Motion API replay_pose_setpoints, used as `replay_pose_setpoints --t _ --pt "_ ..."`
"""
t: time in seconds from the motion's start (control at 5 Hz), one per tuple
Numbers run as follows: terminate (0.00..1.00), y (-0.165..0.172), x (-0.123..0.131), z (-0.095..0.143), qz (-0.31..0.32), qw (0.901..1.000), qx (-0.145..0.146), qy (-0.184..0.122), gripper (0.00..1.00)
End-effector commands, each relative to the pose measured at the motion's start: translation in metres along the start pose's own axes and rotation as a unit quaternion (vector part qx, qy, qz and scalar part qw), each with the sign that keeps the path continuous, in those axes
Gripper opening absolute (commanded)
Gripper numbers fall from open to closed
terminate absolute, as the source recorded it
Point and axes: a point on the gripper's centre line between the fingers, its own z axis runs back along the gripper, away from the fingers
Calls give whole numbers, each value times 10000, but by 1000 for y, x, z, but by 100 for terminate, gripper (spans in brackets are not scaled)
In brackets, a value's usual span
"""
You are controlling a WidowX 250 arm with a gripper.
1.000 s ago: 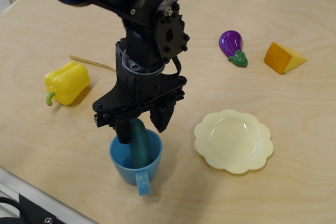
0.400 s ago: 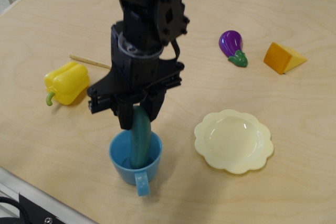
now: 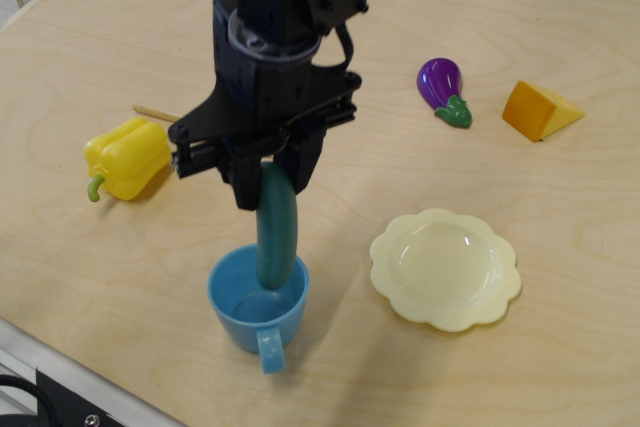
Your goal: Take cucumber out of cup
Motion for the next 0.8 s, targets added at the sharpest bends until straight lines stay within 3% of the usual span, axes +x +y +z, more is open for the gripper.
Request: replay_pose_setpoints --t 0.0,0.2,0.6 --pt "0 -41 31 31 356 9979 -501 -195 0" --pt "0 -62 50 22 569 9972 -437 -204 0" --pt "0 -98 90 -19 996 9942 -368 -164 0"
